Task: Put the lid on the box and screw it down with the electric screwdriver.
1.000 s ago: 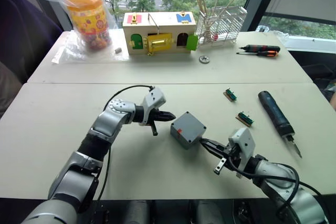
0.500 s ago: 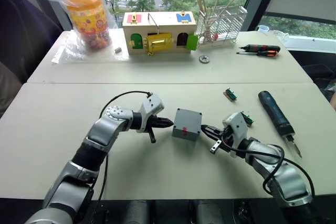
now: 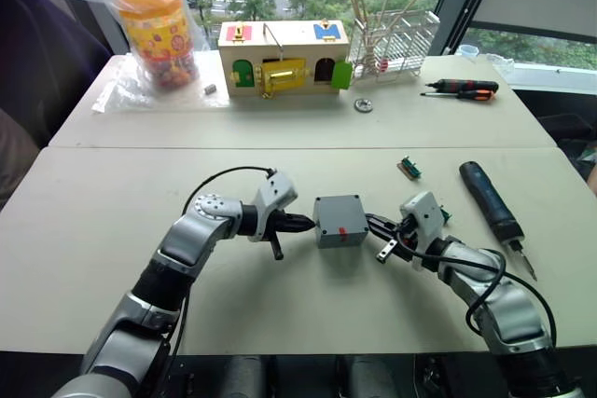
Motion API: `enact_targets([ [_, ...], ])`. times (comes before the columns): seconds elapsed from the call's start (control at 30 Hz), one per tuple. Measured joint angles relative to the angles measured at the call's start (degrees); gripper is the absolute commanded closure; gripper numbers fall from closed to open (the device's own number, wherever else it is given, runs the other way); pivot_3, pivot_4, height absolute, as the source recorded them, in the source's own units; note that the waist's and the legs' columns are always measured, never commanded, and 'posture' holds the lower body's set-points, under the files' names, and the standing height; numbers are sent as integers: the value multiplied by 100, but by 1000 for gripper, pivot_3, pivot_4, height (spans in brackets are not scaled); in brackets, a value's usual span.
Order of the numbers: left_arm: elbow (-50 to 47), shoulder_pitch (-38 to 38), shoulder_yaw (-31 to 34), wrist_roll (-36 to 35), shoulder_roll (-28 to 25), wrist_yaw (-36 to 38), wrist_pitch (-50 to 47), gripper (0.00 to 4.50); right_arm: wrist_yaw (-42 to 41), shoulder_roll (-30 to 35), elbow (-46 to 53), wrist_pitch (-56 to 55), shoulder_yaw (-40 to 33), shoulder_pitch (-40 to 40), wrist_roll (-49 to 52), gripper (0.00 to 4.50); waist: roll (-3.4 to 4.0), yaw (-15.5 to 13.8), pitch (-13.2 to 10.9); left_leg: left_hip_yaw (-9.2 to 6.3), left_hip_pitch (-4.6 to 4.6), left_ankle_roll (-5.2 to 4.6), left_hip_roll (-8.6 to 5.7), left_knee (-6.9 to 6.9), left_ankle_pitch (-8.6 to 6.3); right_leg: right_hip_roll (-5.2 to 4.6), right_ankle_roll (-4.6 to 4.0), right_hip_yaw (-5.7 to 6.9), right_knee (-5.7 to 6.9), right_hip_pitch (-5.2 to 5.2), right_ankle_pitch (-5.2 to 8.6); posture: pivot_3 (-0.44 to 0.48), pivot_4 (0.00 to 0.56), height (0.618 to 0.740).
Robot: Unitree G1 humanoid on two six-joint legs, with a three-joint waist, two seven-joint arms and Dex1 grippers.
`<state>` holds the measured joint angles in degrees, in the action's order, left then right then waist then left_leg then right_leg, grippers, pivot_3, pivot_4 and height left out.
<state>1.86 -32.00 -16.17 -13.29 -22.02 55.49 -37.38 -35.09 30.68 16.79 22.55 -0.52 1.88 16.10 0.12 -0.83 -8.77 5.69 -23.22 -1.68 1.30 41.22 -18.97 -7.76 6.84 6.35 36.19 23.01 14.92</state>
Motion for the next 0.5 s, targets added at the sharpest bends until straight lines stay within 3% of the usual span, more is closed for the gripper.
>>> enact_targets([
  [0.17,207,-558,811,-266,30,-459,-117,4500,154,129,812,521,-983,-678,520,4472,0,4,0,-3,-4,1,0,0,0,0,0,2,1,3,0,0,150,708],
  [0.27,-80,-821,1048,-637,-98,-323,-422,4500,339,137,1211,861,-1579,-872,861,4472,0,9,0,-2,-4,1,0,-4,1,0,0,2,0,4,0,0,150,708],
  [0.37,-561,-825,921,-922,-293,58,-610,4500,566,139,1300,1093,-2049,-981,1004,3639,1,10,0,0,-2,3,0,-4,2,1,0,1,0,4,0,0,150,708],
  [0.5,-872,-833,602,-1084,-291,301,-617,4500,778,162,1178,1155,-2114,-1081,852,1723,1,1,0,0,-3,7,0,-2,4,0,0,0,3,3,0,0,150,708],
])
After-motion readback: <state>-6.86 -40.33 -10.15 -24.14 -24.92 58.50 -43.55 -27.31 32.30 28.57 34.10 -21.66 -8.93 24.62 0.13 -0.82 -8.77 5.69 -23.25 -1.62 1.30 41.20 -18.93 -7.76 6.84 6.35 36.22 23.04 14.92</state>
